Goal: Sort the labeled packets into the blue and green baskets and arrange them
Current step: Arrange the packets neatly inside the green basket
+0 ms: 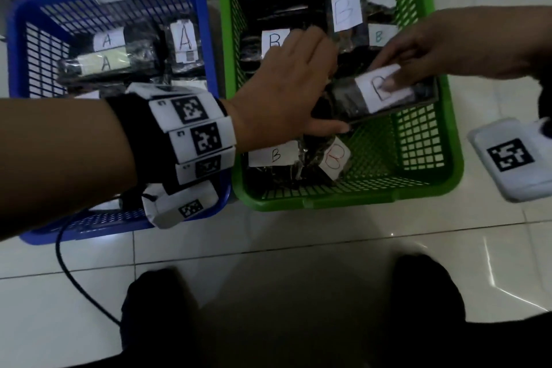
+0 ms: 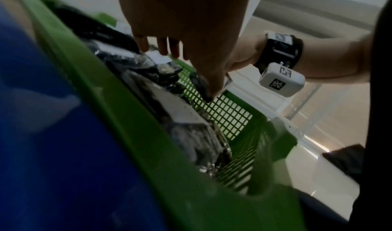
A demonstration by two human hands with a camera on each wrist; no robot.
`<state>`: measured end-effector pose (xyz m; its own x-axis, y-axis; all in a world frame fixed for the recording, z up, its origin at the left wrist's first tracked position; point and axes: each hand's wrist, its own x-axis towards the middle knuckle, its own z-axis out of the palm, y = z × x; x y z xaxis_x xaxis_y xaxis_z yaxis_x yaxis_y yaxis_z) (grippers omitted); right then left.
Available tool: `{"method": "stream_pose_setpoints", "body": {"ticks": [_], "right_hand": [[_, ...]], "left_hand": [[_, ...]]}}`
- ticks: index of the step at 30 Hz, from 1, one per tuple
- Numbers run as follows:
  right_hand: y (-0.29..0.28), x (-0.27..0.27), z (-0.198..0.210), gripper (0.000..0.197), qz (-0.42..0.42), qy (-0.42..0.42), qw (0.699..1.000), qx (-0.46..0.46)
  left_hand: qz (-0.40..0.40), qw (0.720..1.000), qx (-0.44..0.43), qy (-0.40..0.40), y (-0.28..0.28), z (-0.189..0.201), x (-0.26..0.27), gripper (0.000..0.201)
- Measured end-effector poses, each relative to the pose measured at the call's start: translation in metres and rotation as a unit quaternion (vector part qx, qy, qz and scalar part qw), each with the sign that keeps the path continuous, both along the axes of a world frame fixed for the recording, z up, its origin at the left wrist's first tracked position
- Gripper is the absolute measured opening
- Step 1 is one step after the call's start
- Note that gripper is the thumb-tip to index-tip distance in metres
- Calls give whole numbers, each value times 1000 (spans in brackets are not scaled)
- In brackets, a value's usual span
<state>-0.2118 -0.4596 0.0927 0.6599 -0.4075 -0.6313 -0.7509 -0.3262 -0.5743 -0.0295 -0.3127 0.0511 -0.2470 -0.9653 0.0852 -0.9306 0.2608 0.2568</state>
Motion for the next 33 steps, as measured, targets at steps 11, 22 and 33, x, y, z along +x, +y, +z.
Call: {"method": "stream_pose_setpoints", "body": {"ticks": [11, 22, 33], "right_hand": [[14, 13, -18, 39, 276, 233, 913, -188], [32, 10, -37, 47, 254, 196, 942, -101], [45, 2, -63, 30, 319, 150, 918, -179]], "left_hand": [[-80, 959, 233, -142, 3, -15, -17, 57], [-62, 958, 278, 26, -1, 0, -33, 30], [58, 895, 414, 155, -19, 42, 31, 25]]}}
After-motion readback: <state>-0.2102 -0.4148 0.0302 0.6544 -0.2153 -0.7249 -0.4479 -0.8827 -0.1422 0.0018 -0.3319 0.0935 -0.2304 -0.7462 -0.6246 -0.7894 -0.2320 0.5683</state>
